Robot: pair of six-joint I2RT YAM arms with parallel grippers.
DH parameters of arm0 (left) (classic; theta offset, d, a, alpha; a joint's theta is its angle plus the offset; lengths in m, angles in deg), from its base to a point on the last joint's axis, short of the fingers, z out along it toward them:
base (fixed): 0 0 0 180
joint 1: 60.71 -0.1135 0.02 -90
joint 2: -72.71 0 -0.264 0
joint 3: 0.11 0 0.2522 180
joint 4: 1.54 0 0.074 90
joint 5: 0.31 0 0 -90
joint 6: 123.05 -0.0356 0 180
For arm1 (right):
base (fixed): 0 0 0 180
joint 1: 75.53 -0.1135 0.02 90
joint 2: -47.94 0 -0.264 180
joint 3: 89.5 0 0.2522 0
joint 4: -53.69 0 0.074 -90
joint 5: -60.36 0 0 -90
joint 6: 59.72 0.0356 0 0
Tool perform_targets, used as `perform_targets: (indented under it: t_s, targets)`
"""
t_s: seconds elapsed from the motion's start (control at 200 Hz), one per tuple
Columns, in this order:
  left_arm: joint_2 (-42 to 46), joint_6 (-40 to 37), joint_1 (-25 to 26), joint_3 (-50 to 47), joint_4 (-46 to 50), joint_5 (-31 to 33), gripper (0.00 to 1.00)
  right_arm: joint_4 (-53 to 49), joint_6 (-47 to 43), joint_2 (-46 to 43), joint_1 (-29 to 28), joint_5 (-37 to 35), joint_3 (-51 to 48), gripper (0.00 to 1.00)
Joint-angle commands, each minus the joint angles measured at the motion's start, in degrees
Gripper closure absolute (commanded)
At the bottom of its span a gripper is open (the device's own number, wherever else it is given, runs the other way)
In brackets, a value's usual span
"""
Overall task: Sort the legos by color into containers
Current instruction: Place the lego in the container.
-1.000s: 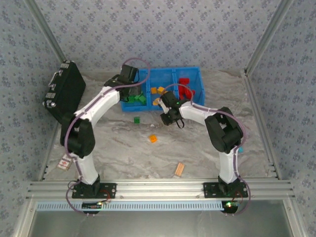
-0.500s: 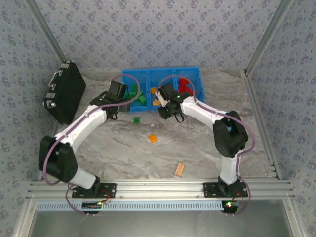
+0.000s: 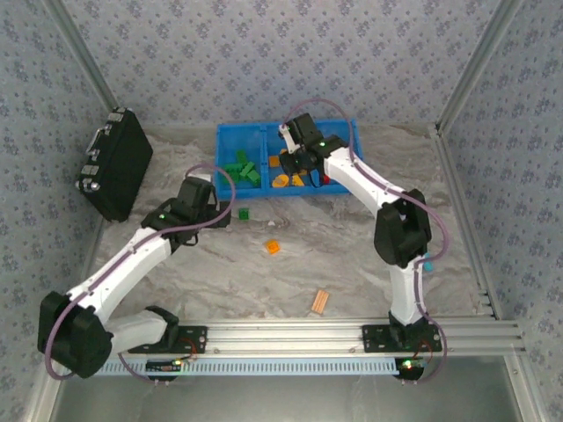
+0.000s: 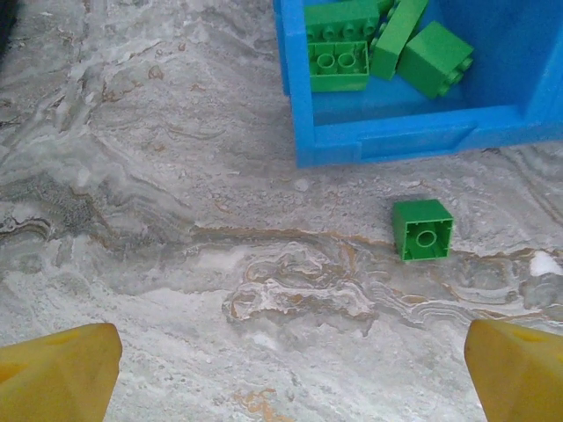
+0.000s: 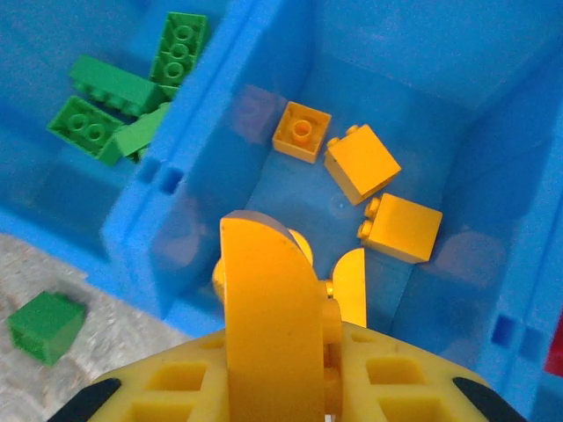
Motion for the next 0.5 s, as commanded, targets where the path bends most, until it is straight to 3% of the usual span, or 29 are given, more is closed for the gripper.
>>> perform_targets:
  t_s: [0.0, 0.31, 0.495]
  targets:
    - [4.01, 1.74, 0.16, -0.94, -4.39, -1.55, 0.00, -0.24, 1.59, 4.10, 1.18, 2.12, 3.79, 0.73]
    - [19.99, 4.42, -0.01, -12.44, -20.77, -5.42, 0.00, -3.00, 0.90, 13.84, 3.33, 4.32, 16.03, 0.73]
    - [22.47, 0.49, -0.30, -13.39, -20.56, -8.48, 0.00, -4.14, 0.71, 17.37, 3.67, 4.80, 19.61, 0.73]
